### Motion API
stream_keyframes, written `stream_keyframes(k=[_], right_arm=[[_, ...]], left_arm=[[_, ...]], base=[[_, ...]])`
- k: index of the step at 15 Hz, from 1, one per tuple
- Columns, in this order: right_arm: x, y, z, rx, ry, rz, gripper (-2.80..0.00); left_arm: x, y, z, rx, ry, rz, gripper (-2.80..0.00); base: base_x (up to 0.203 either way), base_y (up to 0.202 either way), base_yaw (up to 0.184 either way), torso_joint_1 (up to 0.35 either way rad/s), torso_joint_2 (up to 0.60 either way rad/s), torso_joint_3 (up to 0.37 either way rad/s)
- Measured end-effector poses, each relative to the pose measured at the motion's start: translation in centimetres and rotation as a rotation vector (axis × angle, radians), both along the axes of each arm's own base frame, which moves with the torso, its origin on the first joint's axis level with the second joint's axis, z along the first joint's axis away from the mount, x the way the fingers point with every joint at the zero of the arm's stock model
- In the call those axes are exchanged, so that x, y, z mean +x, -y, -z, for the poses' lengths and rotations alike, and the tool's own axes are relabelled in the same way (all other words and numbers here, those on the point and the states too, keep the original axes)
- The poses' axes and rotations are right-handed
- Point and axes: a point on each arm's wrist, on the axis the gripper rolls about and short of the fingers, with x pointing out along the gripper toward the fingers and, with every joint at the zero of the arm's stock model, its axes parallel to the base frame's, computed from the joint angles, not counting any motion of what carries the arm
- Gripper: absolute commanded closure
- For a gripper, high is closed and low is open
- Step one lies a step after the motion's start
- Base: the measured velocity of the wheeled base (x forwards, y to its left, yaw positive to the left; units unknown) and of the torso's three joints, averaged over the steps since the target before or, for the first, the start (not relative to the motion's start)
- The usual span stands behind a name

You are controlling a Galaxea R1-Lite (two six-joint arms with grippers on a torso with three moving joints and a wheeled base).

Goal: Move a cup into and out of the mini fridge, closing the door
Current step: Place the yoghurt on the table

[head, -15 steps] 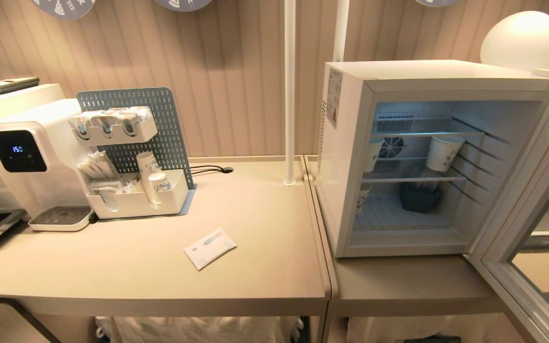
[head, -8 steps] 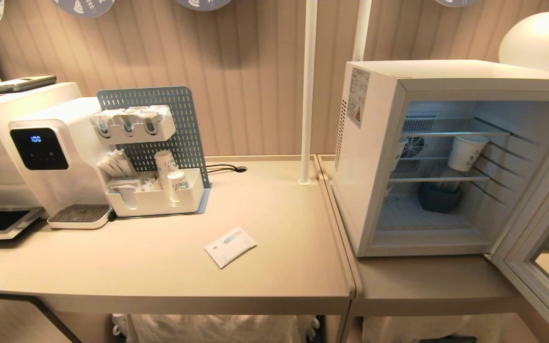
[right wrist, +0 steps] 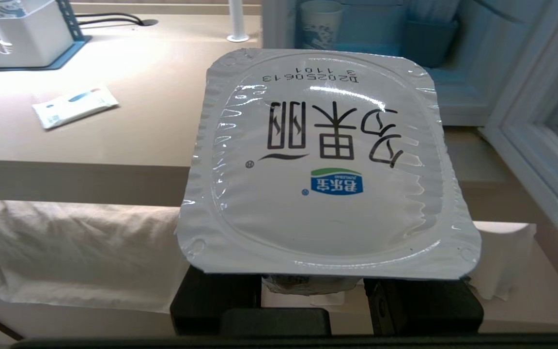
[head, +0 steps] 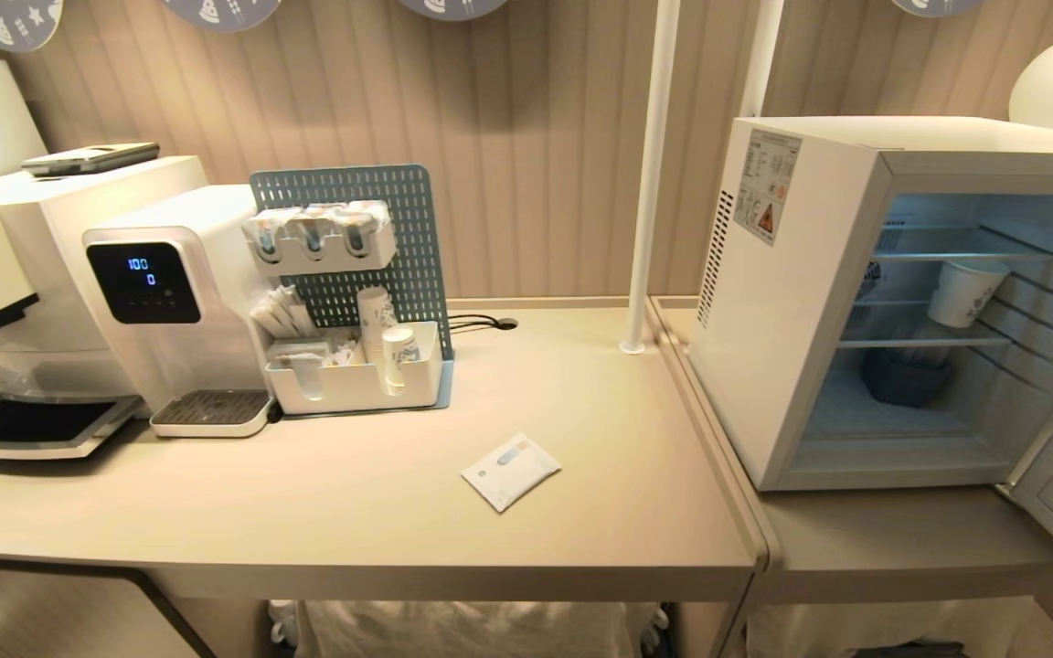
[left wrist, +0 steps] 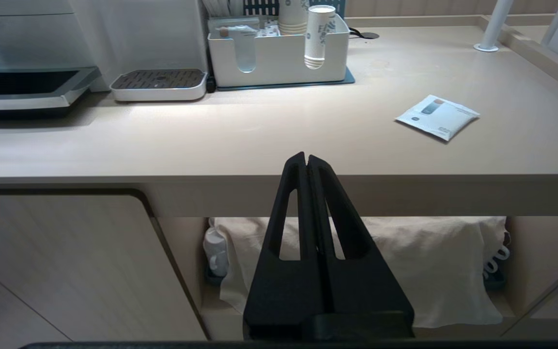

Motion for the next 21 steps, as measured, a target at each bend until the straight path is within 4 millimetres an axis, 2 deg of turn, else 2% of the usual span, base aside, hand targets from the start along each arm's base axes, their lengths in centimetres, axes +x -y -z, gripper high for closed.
stream_keyframes(k=[17,21], right_arm=[[-0.02,0.0,-0.05,0.001,0.001,0.001,0.0],[-0.02,0.0,-0.02,0.002,-0.001,0.001,0.0]], left_arm=[[0.0,0.0,0.0,0.0,0.0,0.0,0.0],[0.0,0.01,0.0,-0.001,0.0,-0.001,0.0]], base=[[0.0,0.19,0.001,0.002,0.0,0.004],[0.0,0.039,0.004,0.001,0.0,0.003]])
